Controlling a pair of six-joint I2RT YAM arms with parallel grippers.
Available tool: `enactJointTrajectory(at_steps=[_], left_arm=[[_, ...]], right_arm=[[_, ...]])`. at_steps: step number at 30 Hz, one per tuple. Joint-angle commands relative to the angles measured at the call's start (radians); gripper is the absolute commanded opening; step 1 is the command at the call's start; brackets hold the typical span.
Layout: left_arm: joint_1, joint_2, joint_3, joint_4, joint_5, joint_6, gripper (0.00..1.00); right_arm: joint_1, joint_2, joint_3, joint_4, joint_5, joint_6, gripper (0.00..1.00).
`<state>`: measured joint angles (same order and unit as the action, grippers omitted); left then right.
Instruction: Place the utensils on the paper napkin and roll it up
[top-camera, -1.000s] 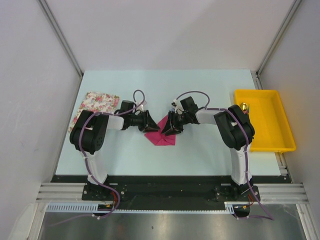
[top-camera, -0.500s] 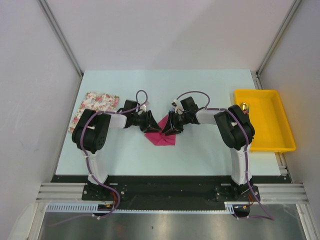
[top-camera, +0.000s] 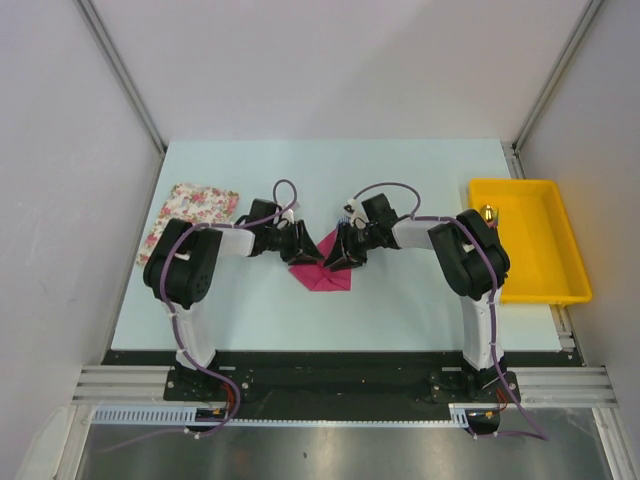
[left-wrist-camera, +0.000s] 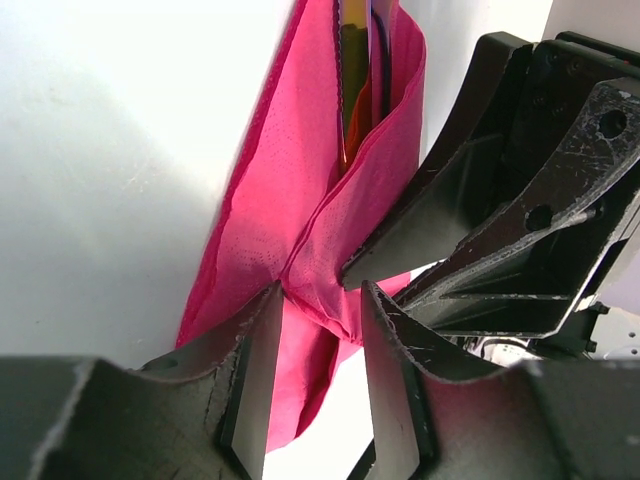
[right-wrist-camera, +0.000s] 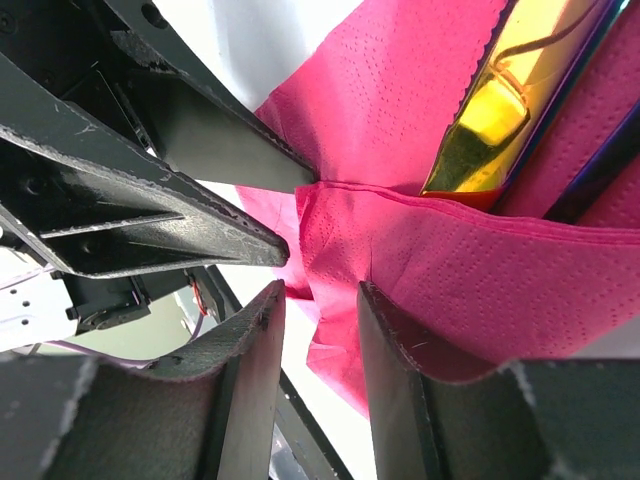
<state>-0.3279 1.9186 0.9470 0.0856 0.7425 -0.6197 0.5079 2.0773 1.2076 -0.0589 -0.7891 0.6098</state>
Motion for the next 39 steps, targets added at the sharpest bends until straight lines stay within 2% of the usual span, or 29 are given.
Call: enactJointTrajectory(at_steps=[1, 7, 18, 24, 27, 35, 39], left_arm=[[-0.03, -0.006, 0.035, -0.03, -0.031, 0.015, 0.42], [-0.04, -0.001, 0.053, -0.058, -0.041, 0.028, 0.34], [-0.042, -0.033, 0.061, -0.116, -0.072, 0.064, 0.01], [-0.042, -0.047, 0.068, -0.136, -0.084, 0.089, 0.0], [-0.042, -0.047, 0.072, -0.141, -0.086, 0.087, 0.0], [-0.043, -0.049, 0.078, -0.15, -0.118, 0.09, 0.0], [-0.042, -0.041, 0.081, -0.147, -0.12, 0.089, 0.0]], right_arm=[[-0.009, -0.013, -0.016, 0.024, 0.013, -0.012, 0.4], [-0.012, -0.022, -0.023, 0.034, 0.008, -0.012, 0.4], [-0.023, -0.068, -0.034, 0.048, -0.01, -0.001, 0.41], [-0.064, -0.155, -0.046, 0.048, -0.032, 0.041, 0.41], [-0.086, -0.177, -0.062, 0.07, -0.016, 0.044, 0.36], [-0.068, -0.155, -0.019, -0.047, 0.096, -0.051, 0.05], [-0.039, -0.128, 0.01, -0.064, 0.131, -0.084, 0.0]])
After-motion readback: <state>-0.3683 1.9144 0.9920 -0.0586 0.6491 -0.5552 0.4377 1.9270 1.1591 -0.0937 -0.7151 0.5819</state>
